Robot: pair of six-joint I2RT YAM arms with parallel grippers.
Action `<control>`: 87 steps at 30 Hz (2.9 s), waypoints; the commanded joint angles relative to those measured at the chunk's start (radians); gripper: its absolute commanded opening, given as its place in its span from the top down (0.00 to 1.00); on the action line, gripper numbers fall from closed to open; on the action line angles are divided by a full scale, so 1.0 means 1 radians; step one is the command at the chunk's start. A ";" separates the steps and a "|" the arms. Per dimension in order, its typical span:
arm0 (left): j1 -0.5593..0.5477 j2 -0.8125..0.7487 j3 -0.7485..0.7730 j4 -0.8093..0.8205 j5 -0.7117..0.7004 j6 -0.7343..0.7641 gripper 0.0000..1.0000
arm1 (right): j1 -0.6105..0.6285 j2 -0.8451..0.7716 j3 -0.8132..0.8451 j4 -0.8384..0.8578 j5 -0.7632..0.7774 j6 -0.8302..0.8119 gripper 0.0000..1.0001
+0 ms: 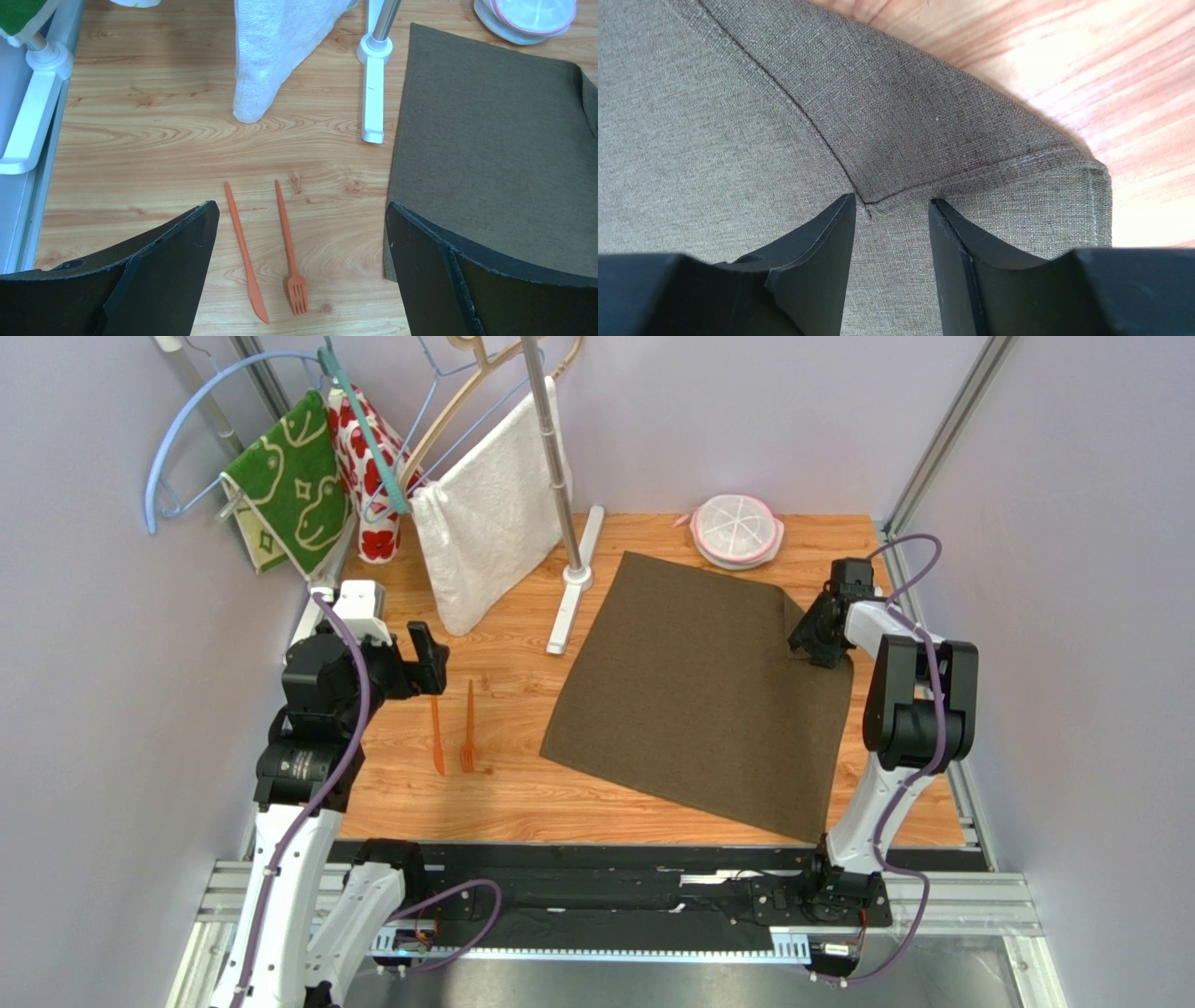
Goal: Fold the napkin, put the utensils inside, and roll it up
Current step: Flatten the napkin out
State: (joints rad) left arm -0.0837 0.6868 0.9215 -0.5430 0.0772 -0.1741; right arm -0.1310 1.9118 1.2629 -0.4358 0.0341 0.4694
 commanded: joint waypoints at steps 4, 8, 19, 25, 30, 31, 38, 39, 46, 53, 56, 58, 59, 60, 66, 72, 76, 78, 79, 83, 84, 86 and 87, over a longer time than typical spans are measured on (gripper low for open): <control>-0.001 -0.012 0.004 0.009 0.003 -0.004 0.02 | 0.010 0.041 0.084 -0.015 0.049 -0.011 0.57; -0.001 -0.013 0.002 0.009 0.004 -0.004 0.02 | 0.010 0.075 0.116 -0.032 0.053 -0.014 0.63; -0.001 -0.020 0.002 0.009 0.003 -0.004 0.02 | 0.008 0.127 0.191 -0.057 0.075 -0.002 0.82; -0.001 -0.021 0.000 0.008 -0.002 -0.002 0.02 | 0.002 0.147 0.253 -0.058 0.113 0.009 0.94; -0.001 -0.018 0.000 0.008 -0.001 -0.002 0.02 | -0.042 0.185 0.312 -0.072 0.084 0.031 0.94; -0.001 -0.018 0.000 0.008 -0.001 -0.004 0.02 | -0.048 0.191 0.326 -0.072 0.081 0.034 0.94; -0.001 -0.015 -0.001 0.009 0.004 -0.004 0.02 | -0.093 0.231 0.414 -0.080 -0.020 0.011 0.92; -0.001 -0.013 0.000 0.011 0.006 -0.002 0.02 | -0.091 0.215 0.391 -0.055 -0.077 -0.023 0.86; -0.001 -0.012 0.000 0.011 0.015 -0.004 0.02 | -0.042 0.038 0.190 0.071 -0.232 -0.074 0.61; -0.001 -0.007 -0.001 0.012 0.022 -0.007 0.02 | -0.022 0.139 0.223 -0.010 -0.284 -0.098 0.57; -0.001 -0.007 -0.001 0.011 0.013 -0.004 0.02 | -0.022 0.183 0.273 -0.043 -0.266 -0.104 0.57; -0.001 -0.007 -0.001 0.009 0.009 -0.004 0.02 | -0.024 0.197 0.302 -0.057 -0.258 -0.101 0.57; -0.001 -0.007 -0.001 0.011 0.006 -0.004 0.02 | -0.024 0.205 0.326 -0.069 -0.244 -0.100 0.57; -0.001 -0.007 -0.001 0.011 0.003 -0.002 0.02 | -0.024 0.219 0.342 -0.075 -0.238 -0.097 0.57; -0.001 -0.006 -0.001 0.009 -0.007 -0.001 0.02 | -0.035 0.289 0.472 -0.142 -0.174 -0.095 0.57; -0.001 -0.004 -0.001 0.008 -0.007 0.001 0.02 | -0.061 0.345 0.550 -0.193 -0.105 -0.086 0.57; -0.001 -0.004 -0.001 0.006 -0.011 0.002 0.02 | -0.090 0.357 0.561 -0.193 -0.089 -0.090 0.57; -0.001 -0.001 -0.001 0.006 -0.011 0.001 0.02 | -0.097 0.355 0.572 -0.189 -0.088 -0.100 0.57; -0.001 -0.003 -0.001 0.008 -0.002 0.004 0.02 | -0.107 0.354 0.578 -0.185 -0.092 -0.112 0.56; -0.002 0.003 -0.009 0.026 0.073 0.018 0.11 | -0.107 0.301 0.550 -0.179 -0.123 -0.153 0.56; -0.002 0.013 -0.012 0.029 0.084 0.006 0.12 | -0.102 0.277 0.531 -0.173 -0.112 -0.161 0.56; -0.017 0.029 -0.012 0.032 0.113 -0.025 0.15 | -0.093 0.245 0.454 -0.138 -0.092 -0.182 0.56; -0.025 0.049 -0.006 0.029 0.113 -0.031 0.16 | -0.091 0.213 0.431 -0.121 -0.095 -0.190 0.57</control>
State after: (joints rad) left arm -0.0875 0.6991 0.9157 -0.5396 0.1287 -0.1757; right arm -0.2409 2.2372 1.7657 -0.5949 -0.0864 0.3412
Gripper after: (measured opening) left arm 0.863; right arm 0.434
